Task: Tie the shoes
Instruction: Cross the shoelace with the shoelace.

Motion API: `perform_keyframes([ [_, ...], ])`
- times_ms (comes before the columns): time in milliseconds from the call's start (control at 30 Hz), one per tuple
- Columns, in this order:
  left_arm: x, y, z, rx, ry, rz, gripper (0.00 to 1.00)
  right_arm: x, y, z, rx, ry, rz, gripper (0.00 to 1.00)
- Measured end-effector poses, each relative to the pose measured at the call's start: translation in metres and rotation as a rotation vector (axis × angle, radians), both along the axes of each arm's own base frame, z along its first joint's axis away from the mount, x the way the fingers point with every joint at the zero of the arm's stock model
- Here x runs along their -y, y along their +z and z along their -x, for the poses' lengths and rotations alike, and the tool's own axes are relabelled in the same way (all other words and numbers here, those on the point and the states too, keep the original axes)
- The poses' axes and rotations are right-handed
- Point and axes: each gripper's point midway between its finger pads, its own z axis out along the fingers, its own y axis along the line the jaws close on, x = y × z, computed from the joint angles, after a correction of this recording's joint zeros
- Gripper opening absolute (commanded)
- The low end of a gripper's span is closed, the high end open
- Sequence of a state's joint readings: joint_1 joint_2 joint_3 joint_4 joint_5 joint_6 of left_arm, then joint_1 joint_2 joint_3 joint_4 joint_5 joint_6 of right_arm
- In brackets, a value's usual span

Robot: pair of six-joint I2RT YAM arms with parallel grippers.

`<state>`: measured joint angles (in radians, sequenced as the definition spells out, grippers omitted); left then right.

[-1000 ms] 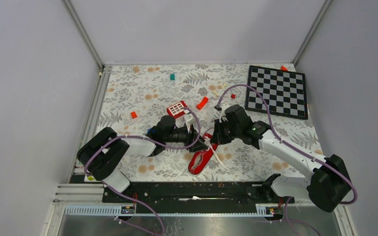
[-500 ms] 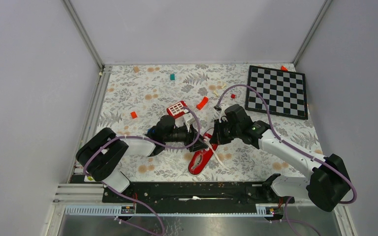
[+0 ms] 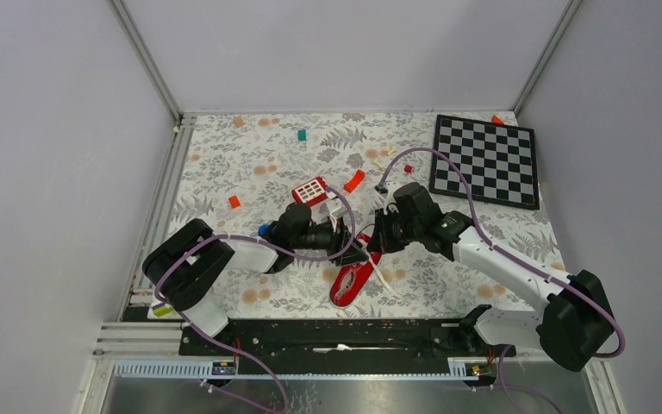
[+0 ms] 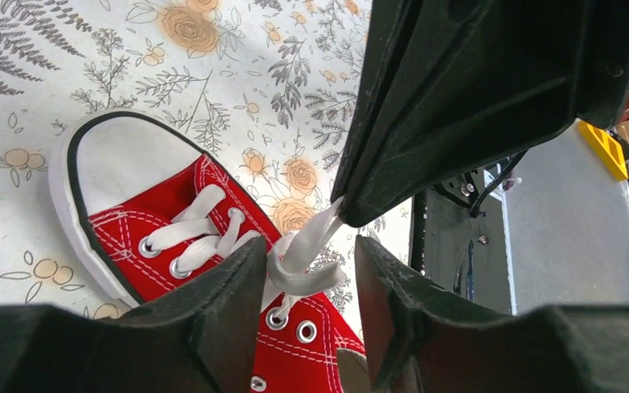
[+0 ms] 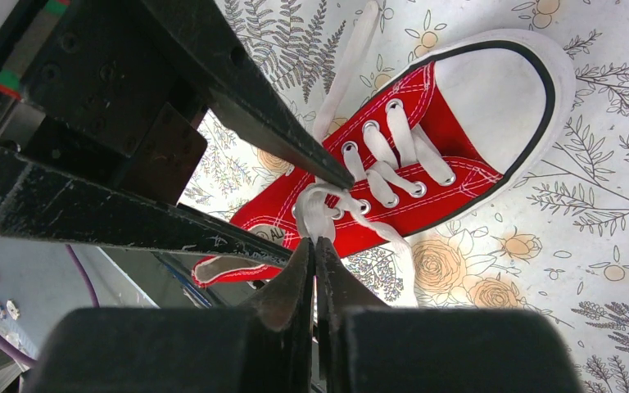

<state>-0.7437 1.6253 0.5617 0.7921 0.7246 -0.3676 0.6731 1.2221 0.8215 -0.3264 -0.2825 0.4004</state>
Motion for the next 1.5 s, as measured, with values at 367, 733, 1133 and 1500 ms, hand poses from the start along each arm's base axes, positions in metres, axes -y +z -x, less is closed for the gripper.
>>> perform_keyframes([
  [367, 0.003, 0.003, 0.004, -0.018, -0.019, 0.02, 0.1, 0.0, 0.0, 0.0, -0.002, 0.0, 0.002, 0.0],
  [733, 0.003, 0.0, 0.005, -0.034, -0.026, 0.016, 0.0, 0.01, 0.016, -0.003, 0.07, -0.041, -0.024, 0.34],
  [1133, -0.001, -0.005, -0.005, -0.098, 0.069, -0.033, 0.0, 0.015, -0.024, 0.034, 0.135, -0.043, -0.042, 0.33],
  [1500, -0.003, -0.002, -0.01, -0.127, 0.126, -0.041, 0.0, -0.014, -0.021, 0.019, 0.255, -0.098, -0.11, 0.34],
])
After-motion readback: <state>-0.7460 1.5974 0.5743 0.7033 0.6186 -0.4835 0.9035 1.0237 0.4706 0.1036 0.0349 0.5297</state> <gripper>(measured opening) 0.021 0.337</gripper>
